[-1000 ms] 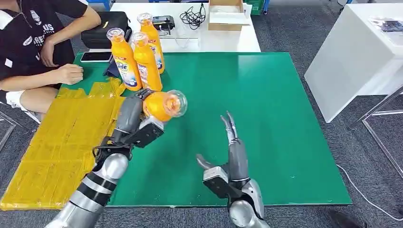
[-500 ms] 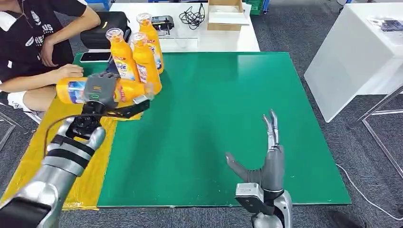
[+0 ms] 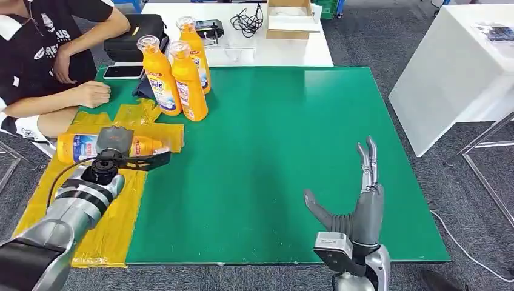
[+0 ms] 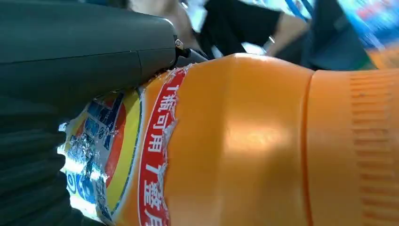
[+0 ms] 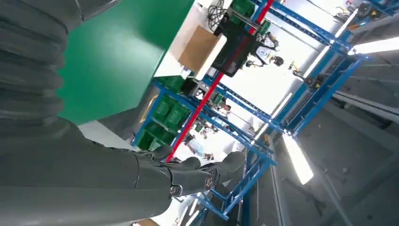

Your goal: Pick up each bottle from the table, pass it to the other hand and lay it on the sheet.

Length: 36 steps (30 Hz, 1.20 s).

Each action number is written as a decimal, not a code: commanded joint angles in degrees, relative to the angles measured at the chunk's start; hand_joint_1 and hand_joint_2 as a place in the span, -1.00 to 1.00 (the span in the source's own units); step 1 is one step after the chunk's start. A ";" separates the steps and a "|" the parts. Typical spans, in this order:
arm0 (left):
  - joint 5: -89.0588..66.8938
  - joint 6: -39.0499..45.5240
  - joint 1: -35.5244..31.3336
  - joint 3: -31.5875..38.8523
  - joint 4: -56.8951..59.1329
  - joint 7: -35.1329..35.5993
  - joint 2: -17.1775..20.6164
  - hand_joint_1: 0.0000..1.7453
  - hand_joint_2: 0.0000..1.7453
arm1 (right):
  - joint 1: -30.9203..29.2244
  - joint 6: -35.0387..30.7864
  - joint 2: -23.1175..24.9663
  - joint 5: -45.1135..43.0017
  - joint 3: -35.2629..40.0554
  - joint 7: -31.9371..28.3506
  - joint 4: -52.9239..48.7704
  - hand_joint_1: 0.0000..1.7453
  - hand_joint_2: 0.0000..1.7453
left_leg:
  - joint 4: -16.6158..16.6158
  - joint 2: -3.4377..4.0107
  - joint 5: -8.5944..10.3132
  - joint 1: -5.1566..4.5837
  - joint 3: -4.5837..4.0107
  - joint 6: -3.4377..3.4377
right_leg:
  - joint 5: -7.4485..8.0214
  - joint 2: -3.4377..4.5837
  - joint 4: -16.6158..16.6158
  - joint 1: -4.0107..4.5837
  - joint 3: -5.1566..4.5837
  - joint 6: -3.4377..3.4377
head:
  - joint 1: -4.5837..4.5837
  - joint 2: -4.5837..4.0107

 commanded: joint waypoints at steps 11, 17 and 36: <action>3.77 1.55 1.70 4.27 8.17 -2.37 -4.61 -1.00 1.00 | -2.00 0.52 -0.93 -0.39 -2.15 0.76 6.35 -1.00 1.00 | -0.10 -0.09 -0.02 -0.01 0.24 -0.01 | -0.01 0.00 -0.10 -0.01 0.27 0.01 | 0.00 0.00; 3.54 5.32 2.70 5.77 5.95 -0.94 -4.43 -1.00 1.00 | -2.13 1.97 -0.92 -1.35 -2.71 0.15 6.98 -1.00 1.00 | -0.10 -0.11 -0.02 0.00 0.26 -0.02 | -0.01 0.01 -0.10 0.00 0.31 0.00 | -0.02 0.00; 13.77 26.67 29.61 7.16 -41.27 -16.73 -11.27 -1.00 1.00 | 7.93 4.37 -2.03 -9.00 -5.29 -0.36 -0.04 -1.00 1.00 | -0.13 -0.25 -0.20 -0.07 0.47 0.04 | -0.22 -0.13 -0.19 -0.09 0.53 0.06 | -0.02 0.00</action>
